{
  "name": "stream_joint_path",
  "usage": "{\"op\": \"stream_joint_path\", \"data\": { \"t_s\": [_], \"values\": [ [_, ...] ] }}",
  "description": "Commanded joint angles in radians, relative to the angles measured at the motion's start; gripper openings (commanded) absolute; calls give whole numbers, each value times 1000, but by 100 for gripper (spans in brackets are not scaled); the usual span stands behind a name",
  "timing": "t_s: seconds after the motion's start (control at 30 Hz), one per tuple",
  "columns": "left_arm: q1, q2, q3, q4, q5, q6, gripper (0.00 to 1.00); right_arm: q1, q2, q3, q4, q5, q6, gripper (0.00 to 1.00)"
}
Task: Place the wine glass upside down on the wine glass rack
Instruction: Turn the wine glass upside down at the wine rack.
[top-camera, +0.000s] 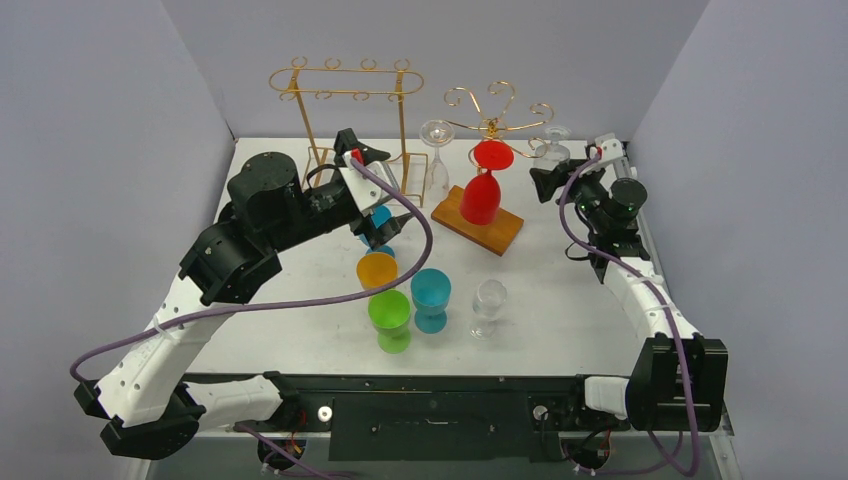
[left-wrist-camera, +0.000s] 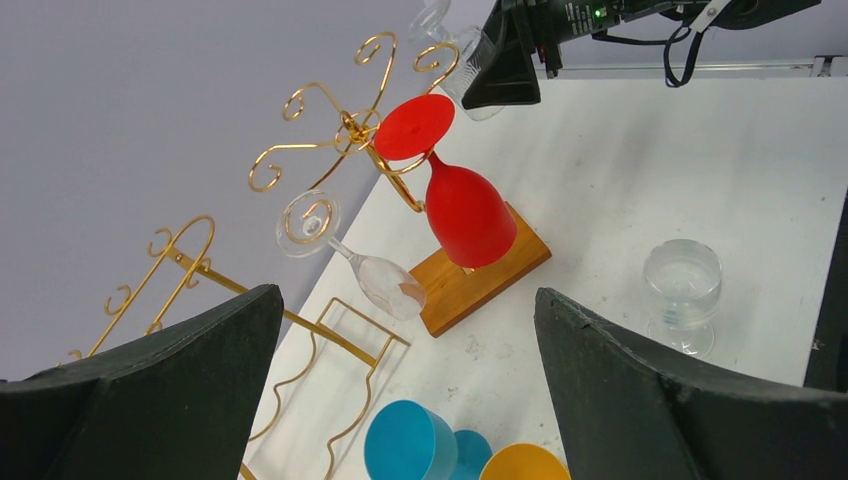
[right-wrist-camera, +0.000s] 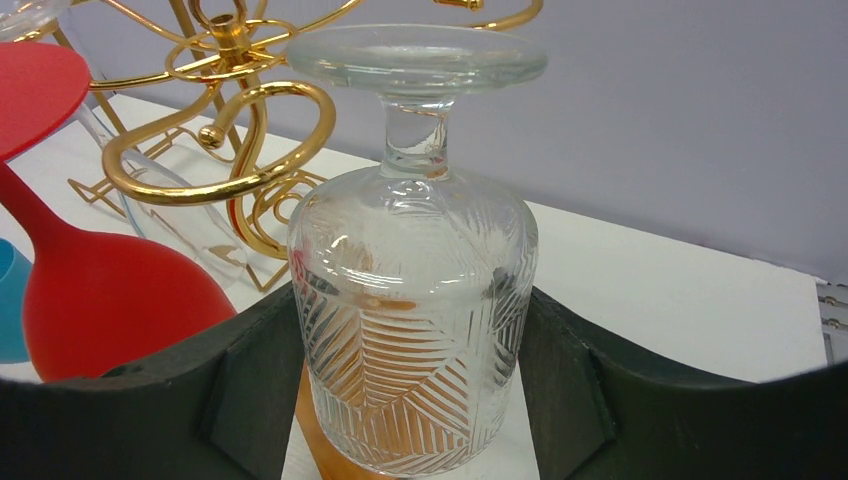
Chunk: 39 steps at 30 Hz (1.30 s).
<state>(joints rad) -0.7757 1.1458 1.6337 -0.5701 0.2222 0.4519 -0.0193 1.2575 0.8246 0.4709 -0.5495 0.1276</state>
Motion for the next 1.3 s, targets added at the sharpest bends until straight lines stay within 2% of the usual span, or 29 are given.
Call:
{"op": "stream_joint_path", "data": {
  "t_s": [0.0, 0.47, 0.67, 1.27],
  "values": [
    [6, -3, 27, -18, 26, -14, 95, -4, -3, 68, 154, -52, -8, 12],
    [10, 0, 26, 3, 22, -5, 95, 13, 72, 160, 113, -112, -34, 11],
    [13, -1, 19, 14, 22, -6, 95, 77, 72, 209, -58, -114, -191, 11],
    [13, 3, 14, 27, 14, -19, 95, 75, 1, 96, 19, -112, -194, 10]
  ]
}}
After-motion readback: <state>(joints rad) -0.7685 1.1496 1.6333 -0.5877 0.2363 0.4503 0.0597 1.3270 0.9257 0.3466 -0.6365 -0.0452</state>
